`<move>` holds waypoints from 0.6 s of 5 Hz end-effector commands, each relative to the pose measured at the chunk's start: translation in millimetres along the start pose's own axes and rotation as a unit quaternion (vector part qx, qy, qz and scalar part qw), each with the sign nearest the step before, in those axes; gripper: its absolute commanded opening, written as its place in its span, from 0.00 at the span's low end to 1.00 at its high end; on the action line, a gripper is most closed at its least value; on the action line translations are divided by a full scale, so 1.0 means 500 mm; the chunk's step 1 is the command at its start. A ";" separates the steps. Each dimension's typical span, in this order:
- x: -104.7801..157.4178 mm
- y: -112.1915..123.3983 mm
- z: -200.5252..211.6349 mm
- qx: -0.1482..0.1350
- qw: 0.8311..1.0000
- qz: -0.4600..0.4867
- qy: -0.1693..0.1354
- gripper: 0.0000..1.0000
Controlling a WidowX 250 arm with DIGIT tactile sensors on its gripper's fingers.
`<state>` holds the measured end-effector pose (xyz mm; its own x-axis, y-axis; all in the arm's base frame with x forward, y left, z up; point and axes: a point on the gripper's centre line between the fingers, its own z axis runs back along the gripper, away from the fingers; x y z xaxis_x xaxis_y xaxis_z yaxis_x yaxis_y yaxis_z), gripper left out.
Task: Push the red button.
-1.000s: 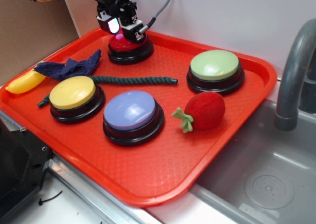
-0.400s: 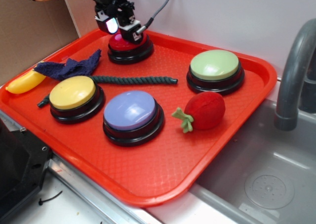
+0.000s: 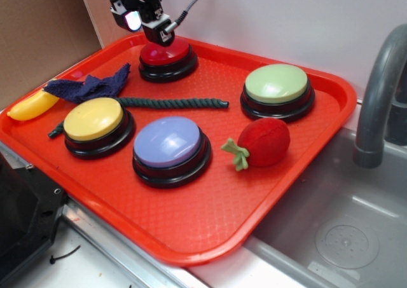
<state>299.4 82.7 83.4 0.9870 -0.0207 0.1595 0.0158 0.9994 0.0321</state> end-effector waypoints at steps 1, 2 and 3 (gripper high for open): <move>0.004 -0.004 0.078 0.010 0.999 -0.008 -0.053 1.00; -0.001 -0.007 0.089 0.012 0.998 -0.007 -0.056 1.00; -0.003 -0.010 0.099 0.012 0.998 -0.006 -0.060 1.00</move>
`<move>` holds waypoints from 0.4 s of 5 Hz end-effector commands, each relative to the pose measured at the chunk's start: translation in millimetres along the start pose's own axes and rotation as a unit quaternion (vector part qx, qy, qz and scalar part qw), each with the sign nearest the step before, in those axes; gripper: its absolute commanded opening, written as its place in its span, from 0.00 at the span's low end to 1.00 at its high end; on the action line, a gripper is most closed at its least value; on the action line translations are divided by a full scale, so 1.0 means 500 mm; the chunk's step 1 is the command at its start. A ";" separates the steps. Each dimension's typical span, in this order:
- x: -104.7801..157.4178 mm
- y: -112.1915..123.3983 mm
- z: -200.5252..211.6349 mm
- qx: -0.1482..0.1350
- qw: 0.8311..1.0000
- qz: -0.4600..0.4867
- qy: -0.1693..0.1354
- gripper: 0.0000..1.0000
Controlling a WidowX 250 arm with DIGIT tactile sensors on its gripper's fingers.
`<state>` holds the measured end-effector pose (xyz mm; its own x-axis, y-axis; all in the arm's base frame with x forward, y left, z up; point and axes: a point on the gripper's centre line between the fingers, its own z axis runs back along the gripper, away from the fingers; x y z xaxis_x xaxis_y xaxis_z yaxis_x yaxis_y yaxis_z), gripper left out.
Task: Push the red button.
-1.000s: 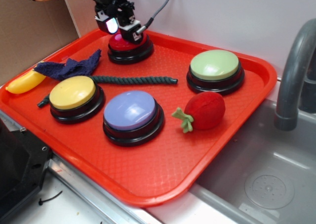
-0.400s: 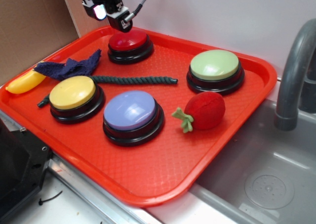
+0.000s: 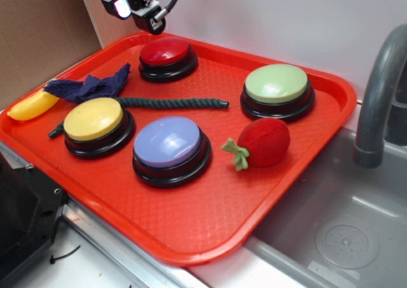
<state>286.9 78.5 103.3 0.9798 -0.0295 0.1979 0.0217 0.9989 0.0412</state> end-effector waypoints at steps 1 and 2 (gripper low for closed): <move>0.018 -0.006 0.063 0.004 0.999 0.001 -0.043 1.00; 0.013 -0.012 0.075 0.007 0.999 0.001 -0.046 1.00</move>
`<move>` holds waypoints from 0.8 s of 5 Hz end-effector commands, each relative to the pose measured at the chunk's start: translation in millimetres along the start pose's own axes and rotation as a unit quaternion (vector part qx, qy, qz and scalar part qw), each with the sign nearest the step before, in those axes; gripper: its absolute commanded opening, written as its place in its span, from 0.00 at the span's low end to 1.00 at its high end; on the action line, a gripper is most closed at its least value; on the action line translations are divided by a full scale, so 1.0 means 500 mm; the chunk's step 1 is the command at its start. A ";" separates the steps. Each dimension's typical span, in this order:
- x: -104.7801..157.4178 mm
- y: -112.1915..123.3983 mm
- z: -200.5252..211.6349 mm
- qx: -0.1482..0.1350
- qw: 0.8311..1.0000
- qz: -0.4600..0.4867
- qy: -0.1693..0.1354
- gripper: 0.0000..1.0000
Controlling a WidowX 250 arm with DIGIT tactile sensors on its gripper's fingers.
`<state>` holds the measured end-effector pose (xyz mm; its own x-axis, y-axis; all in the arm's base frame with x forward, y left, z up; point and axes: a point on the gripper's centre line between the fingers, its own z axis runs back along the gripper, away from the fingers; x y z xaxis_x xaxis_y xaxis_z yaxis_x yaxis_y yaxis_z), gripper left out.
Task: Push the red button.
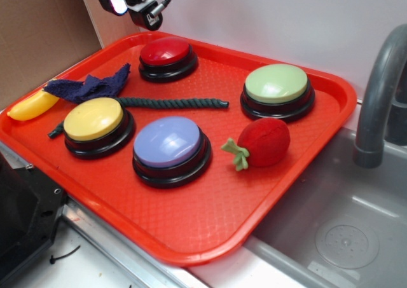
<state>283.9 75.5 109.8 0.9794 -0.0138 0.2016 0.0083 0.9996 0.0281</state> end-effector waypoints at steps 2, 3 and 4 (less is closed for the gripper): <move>0.011 -0.025 0.089 0.015 1.000 0.006 -0.008 1.00; 0.012 -0.033 0.095 0.016 1.000 0.004 0.027 1.00; 0.008 -0.044 0.114 -0.006 0.996 -0.015 0.087 1.00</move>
